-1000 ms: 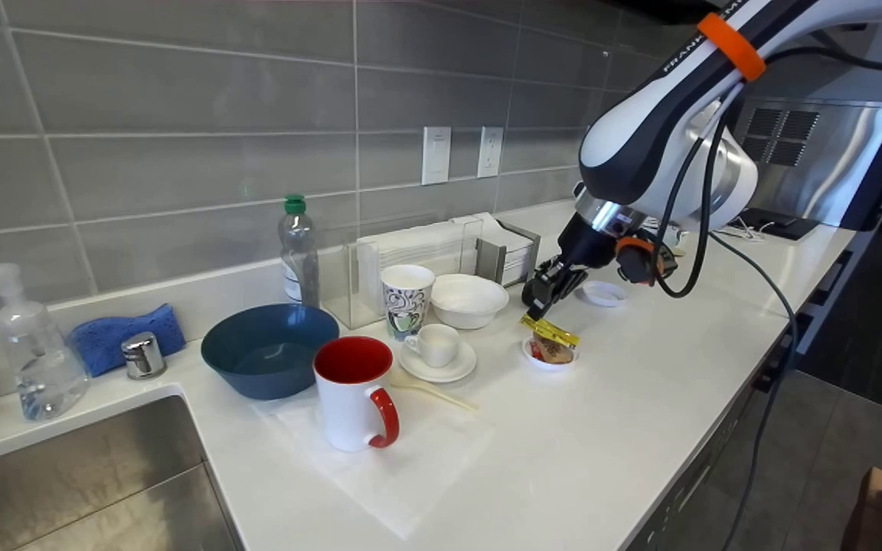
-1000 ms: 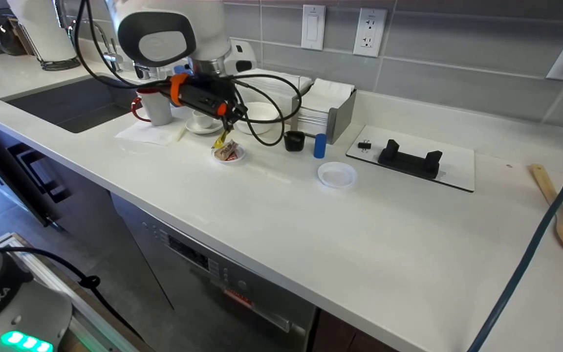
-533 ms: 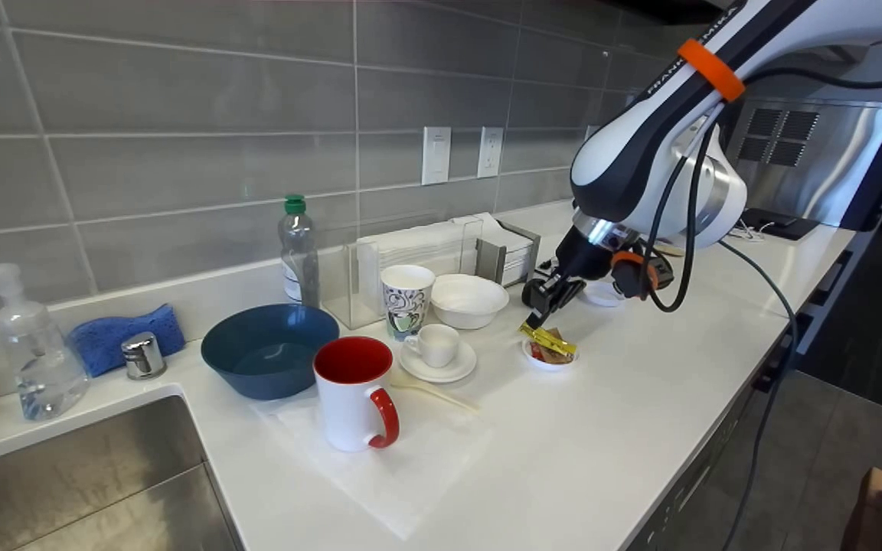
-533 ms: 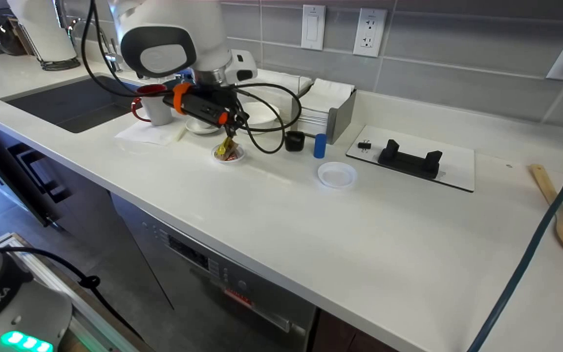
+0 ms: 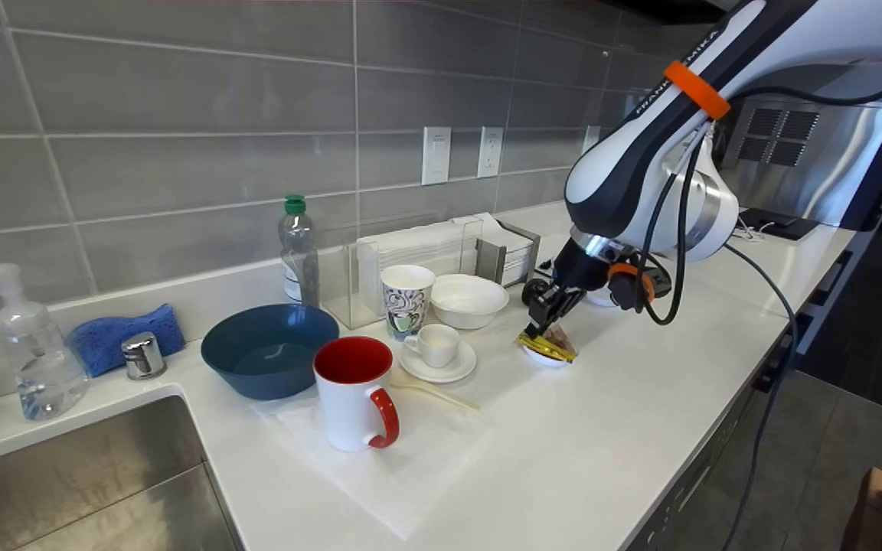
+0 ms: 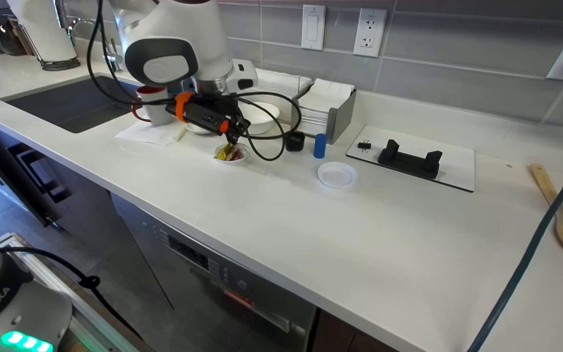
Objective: Put the yellow packet on the cup lid, then shift the lid to the right
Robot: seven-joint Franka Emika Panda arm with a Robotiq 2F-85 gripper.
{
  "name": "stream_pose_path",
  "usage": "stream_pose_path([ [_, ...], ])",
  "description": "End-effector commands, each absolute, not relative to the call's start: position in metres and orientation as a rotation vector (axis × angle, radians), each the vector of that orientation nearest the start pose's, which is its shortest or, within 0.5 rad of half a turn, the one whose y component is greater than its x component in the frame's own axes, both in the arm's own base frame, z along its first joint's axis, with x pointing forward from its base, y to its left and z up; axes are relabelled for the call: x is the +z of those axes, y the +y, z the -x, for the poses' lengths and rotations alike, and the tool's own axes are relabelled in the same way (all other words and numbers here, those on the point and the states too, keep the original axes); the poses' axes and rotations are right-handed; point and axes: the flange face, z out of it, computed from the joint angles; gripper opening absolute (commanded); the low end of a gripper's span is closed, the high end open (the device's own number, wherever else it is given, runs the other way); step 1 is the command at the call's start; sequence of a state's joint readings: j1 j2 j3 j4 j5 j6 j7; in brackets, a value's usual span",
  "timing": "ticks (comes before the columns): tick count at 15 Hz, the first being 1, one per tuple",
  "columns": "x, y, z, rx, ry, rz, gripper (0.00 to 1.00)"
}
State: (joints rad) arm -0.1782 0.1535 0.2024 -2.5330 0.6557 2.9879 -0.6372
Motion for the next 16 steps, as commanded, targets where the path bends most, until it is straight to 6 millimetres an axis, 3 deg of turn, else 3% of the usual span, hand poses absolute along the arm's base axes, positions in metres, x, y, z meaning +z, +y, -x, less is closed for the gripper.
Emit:
stream_pose_path([
  [1,0.239,-0.031,-0.479,-0.509,-0.027,2.974,0.46],
  [9,0.259,-0.039,-0.483,-0.546,0.002,2.964,0.99],
  [13,0.268,-0.05,-0.484,-0.563,0.04,2.969,1.0],
  [16,0.274,-0.07,-0.481,-0.527,0.077,2.986,1.0],
])
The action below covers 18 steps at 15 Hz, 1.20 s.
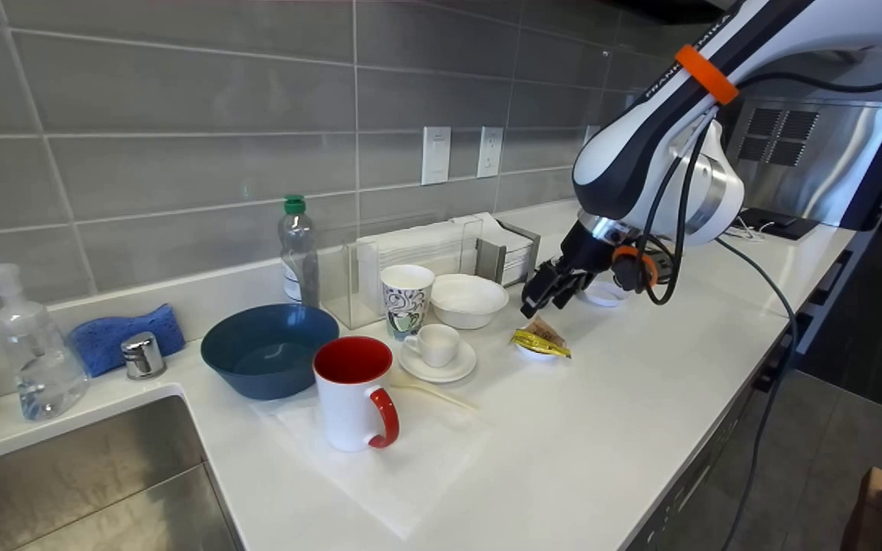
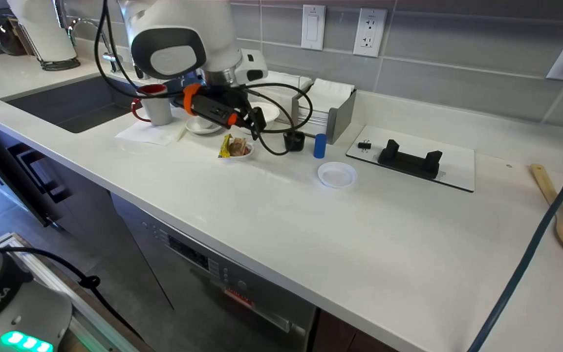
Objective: Put the yellow packet on the cup lid, then shift the lid to the right
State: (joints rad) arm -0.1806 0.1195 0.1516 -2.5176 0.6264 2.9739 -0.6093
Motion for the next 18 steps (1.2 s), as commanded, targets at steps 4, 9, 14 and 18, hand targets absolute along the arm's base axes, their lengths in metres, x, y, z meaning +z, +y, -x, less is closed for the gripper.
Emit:
stream_pose_path([
  [4,0.288,-0.096,-0.486,-0.416,0.052,2.963,1.0],
  [9,0.289,-0.105,-0.497,-0.282,-0.013,2.852,1.0],
  [14,0.275,-0.119,-0.502,-0.227,-0.073,2.808,1.0],
  [18,0.255,-0.129,-0.511,-0.243,-0.04,2.776,0.76],
])
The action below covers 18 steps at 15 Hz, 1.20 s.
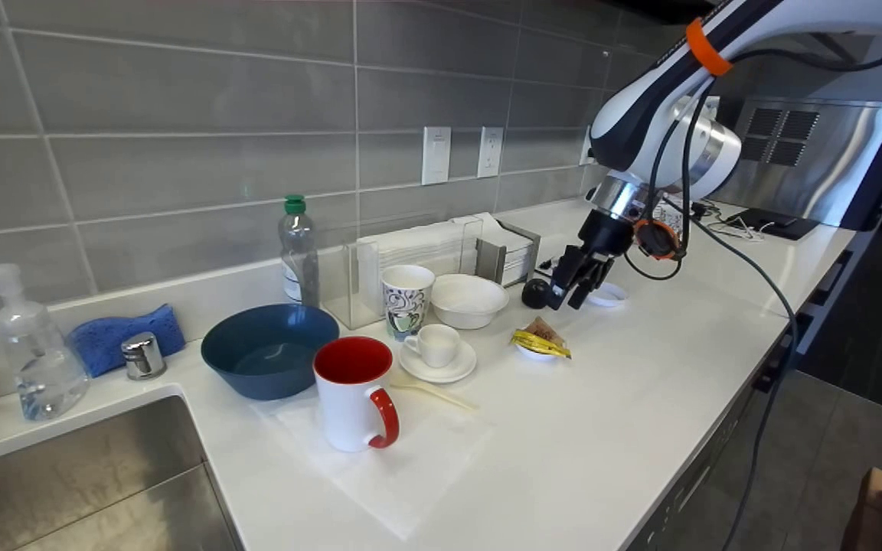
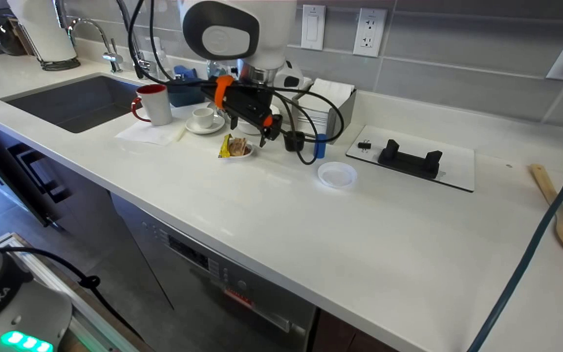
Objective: Put the yellow packet on the cup lid, then shift the lid to the right
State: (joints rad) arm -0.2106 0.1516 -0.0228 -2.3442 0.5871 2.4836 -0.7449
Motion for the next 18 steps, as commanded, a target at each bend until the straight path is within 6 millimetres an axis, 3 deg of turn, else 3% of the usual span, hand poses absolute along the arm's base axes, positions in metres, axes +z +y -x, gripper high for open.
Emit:
stream_pose_path([
  [1,0.252,-0.13,-0.512,-0.232,-0.026,2.766,0.7],
  [3,0.244,-0.133,-0.516,-0.227,-0.003,2.754,0.49],
  [5,0.236,-0.134,-0.519,-0.222,0.009,2.754,0.35],
  [9,0.227,-0.136,-0.523,-0.199,0.006,2.754,0.23],
  [13,0.222,-0.136,-0.524,-0.18,-0.013,2.754,0.32],
  [15,0.22,-0.135,-0.523,-0.172,-0.03,2.75,0.31],
  [18,0.219,-0.134,-0.522,-0.163,-0.052,2.741,0.2],
])
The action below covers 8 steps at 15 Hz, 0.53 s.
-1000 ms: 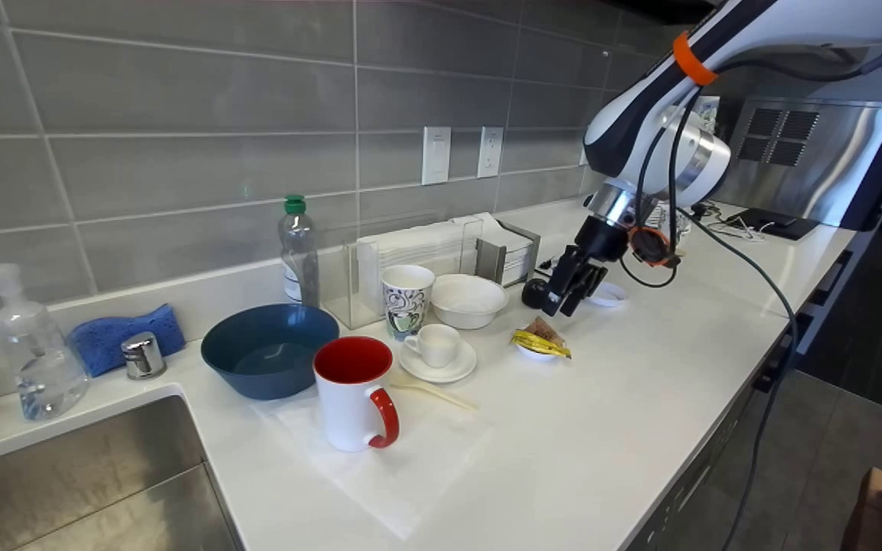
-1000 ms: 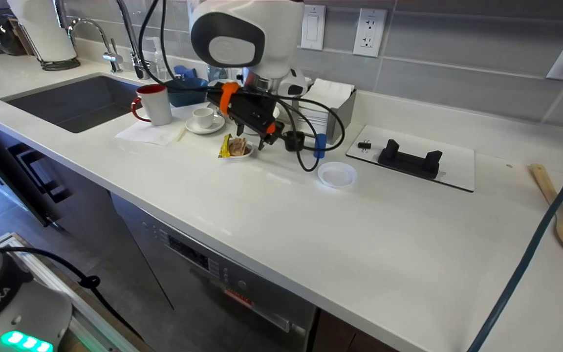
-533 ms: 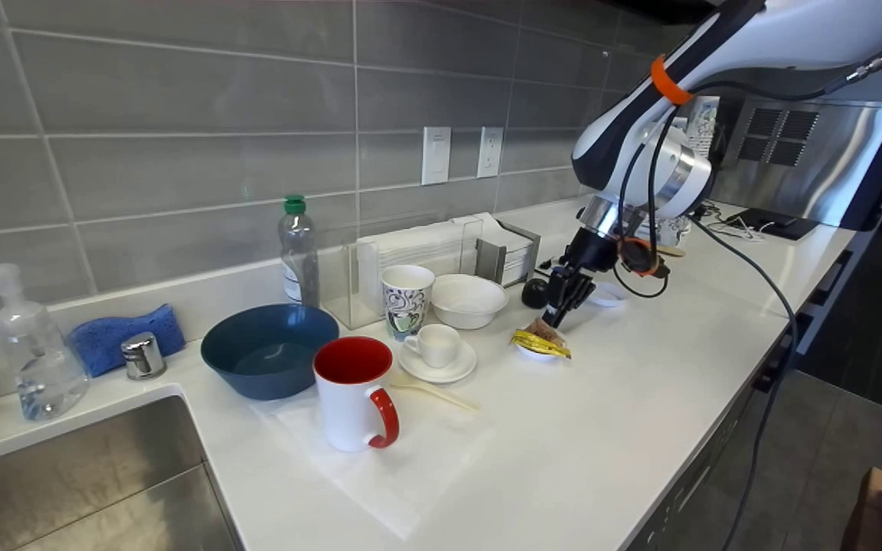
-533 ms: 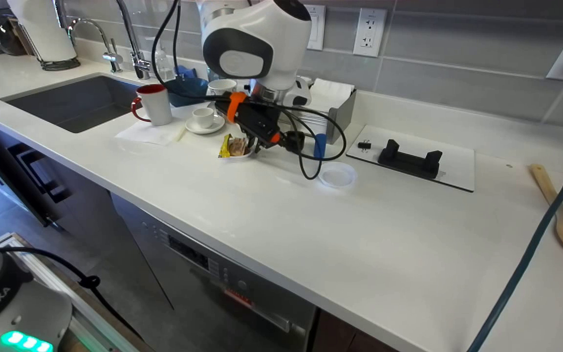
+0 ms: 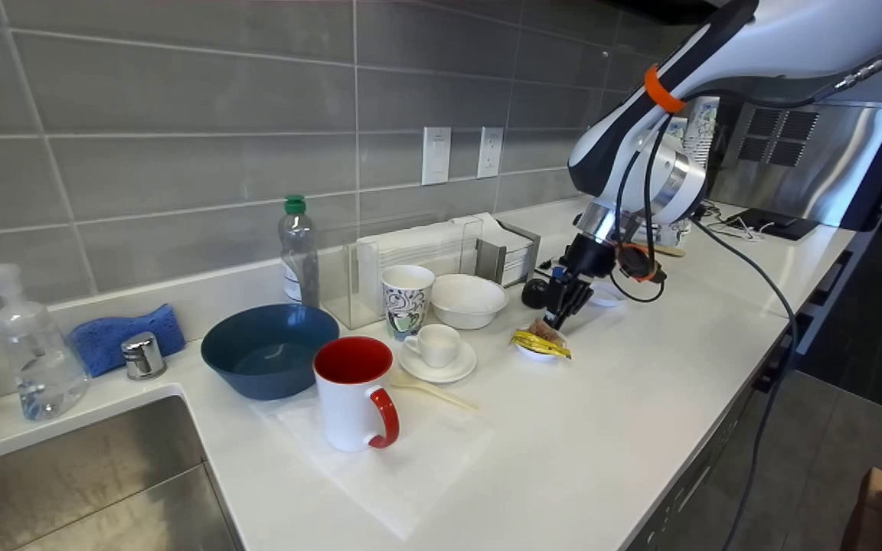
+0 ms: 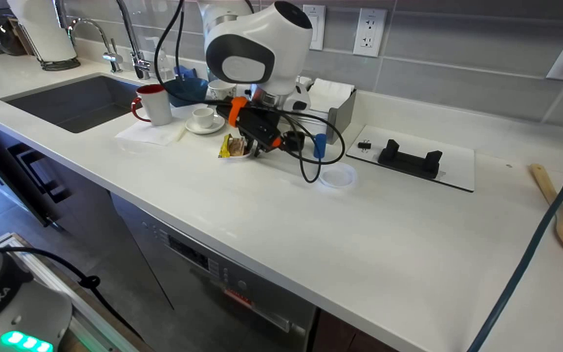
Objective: Put the yellow packet on the cup lid, then shift the lid to the right
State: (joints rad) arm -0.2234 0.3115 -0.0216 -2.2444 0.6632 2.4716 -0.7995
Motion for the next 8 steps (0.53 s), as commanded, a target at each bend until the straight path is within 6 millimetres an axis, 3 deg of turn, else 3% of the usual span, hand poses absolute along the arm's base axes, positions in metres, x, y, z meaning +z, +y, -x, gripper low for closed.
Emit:
stream_pose_path([
  [1,0.2185,-0.1342,-0.5217,-0.159,-0.056,2.738,0.2],
  [8,0.2142,-0.1352,-0.5203,-0.145,-0.086,2.728,0.11],
])
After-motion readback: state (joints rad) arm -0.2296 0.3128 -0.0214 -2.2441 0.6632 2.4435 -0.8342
